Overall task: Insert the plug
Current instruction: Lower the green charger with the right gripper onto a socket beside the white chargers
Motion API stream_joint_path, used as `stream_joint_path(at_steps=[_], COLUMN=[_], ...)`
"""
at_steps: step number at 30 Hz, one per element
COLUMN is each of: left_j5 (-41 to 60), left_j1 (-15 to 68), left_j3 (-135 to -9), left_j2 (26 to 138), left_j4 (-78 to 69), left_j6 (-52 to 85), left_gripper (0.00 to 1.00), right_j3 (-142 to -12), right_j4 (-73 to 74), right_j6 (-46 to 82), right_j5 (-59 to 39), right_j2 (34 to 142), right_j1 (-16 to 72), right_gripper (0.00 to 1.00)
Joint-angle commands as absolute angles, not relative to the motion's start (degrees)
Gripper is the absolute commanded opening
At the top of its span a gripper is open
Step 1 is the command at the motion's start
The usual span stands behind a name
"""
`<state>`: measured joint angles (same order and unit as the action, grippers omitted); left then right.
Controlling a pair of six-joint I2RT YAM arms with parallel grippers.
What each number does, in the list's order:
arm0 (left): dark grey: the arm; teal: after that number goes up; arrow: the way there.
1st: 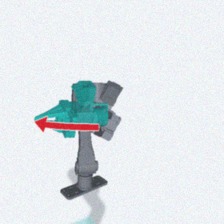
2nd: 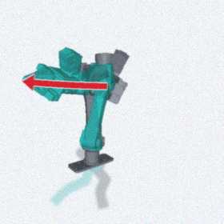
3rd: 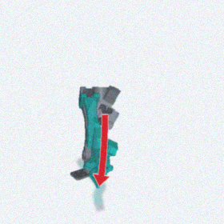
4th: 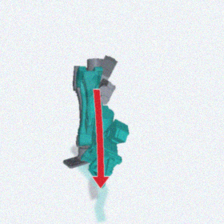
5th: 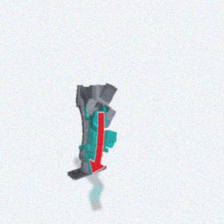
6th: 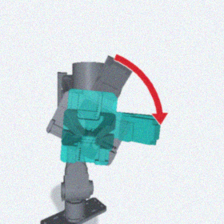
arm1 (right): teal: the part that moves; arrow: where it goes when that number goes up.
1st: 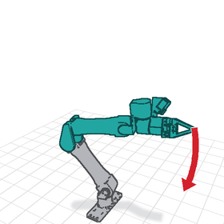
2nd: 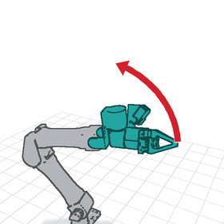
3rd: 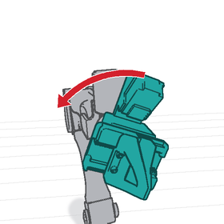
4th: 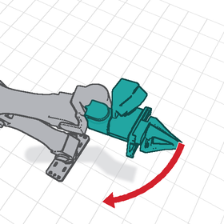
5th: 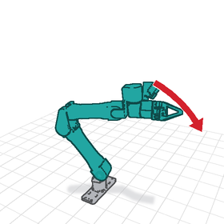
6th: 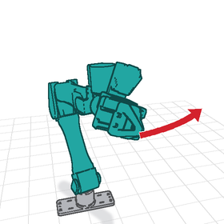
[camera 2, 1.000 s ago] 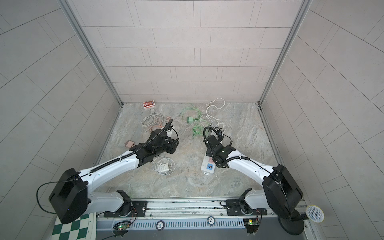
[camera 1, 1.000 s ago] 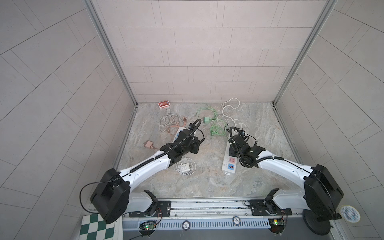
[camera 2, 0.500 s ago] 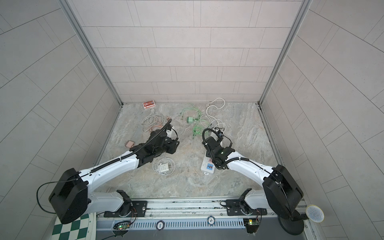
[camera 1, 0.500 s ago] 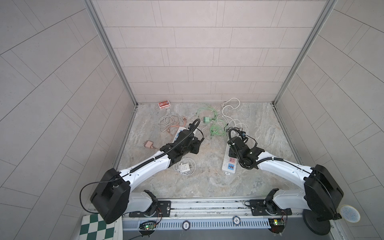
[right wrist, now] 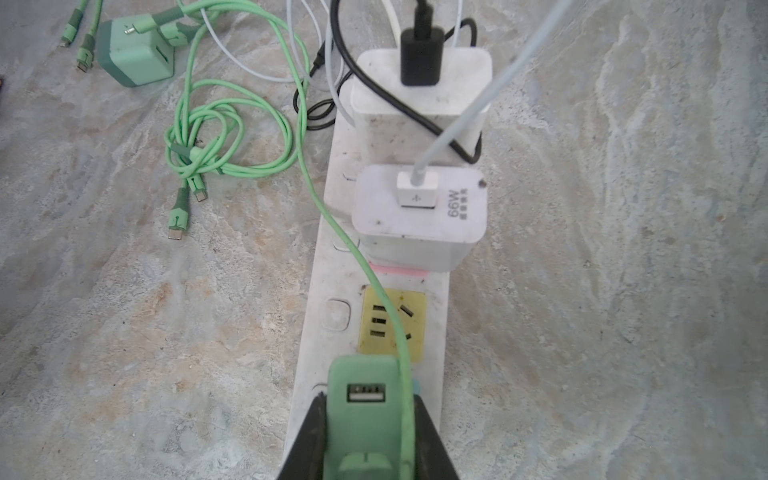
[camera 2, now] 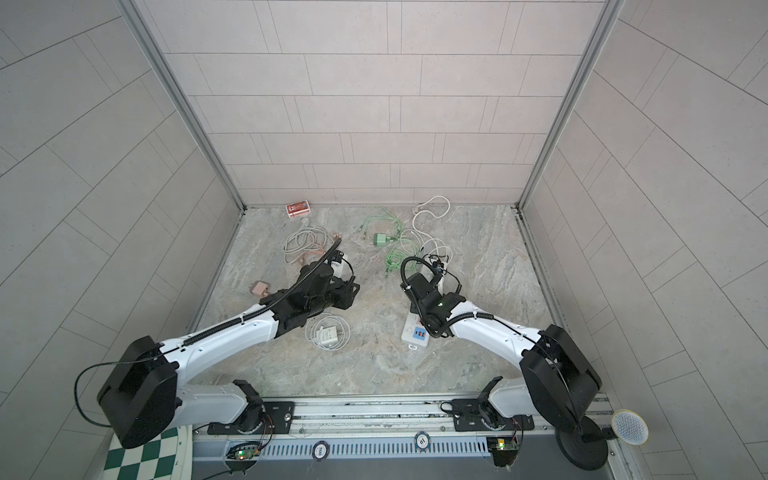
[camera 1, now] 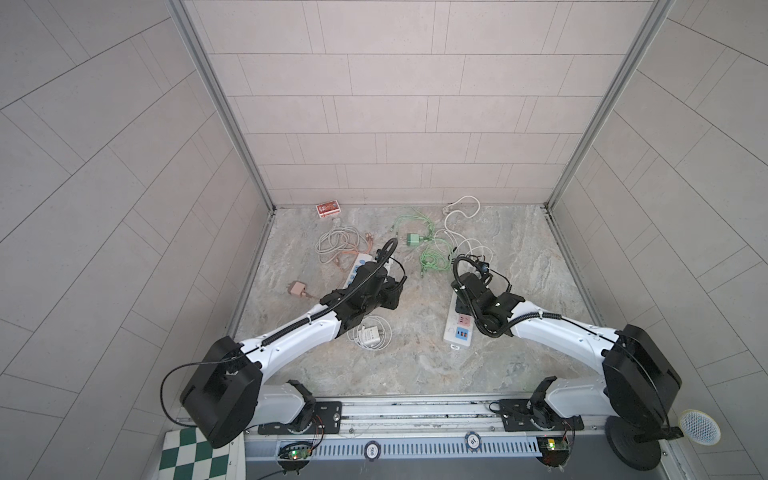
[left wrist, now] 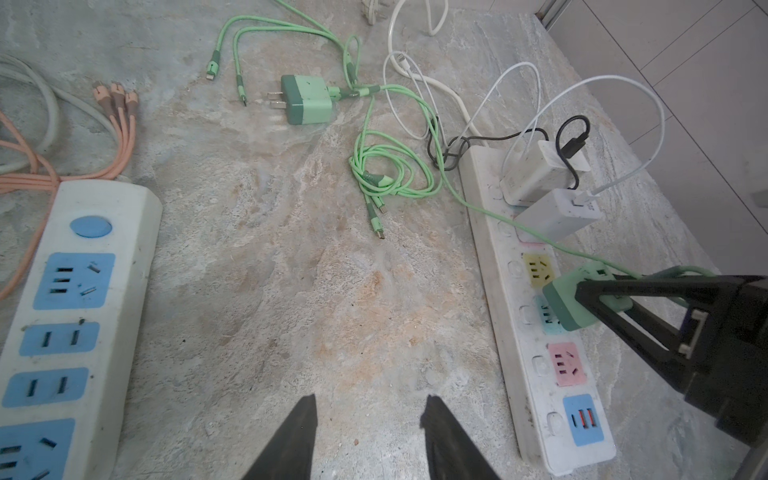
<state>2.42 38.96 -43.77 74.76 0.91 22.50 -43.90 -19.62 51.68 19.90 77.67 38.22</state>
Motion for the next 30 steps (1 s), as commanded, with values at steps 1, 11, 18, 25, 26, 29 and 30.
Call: stream_joint_path(at_steps=[1,11,18,25,26,29,30], left_j5=[2.6,2.1,2.2,2.5,2.3,1.8,1.5], left_j1=[38.6,38.7,38.6,38.7,38.7,38.6,38.6], left_j3=[-42.7,-42.5,-42.6,-42.6,-42.5,-42.2,-42.2], left_j2=[73.3,72.5,72.8,73.0,72.7,71.8,71.6], left_j4=[-0.6,-0.7,-1.0,-0.6,-0.6,-0.4,-0.3], left_j6=[22.7,22.9,22.9,23.0,23.0,22.9,22.8], left_gripper=[0.48,0.48,0.48,0.48,0.48,0.48,0.48], right_j3=[-44.5,-40.9,-40.5,-42.5,-43.0,-43.3,-43.0], right_j4=[-21.4,-20.3,-21.9,-22.3,-22.5,-22.1,-22.0], right_j6=[52.4,55.1,57.1,57.0,56.9,56.5,56.9], right_j5=[18.4,19.4,22.6,22.8,22.8,22.5,22.3], right_j2=[80.4,82.2,81.6,85.8,86.4,87.3,87.5], right_j1=[38.7,40.0,43.5,43.5,43.2,42.8,42.8], right_gripper=[0.06,0.04,0.03,0.03,0.03,0.02,0.02])
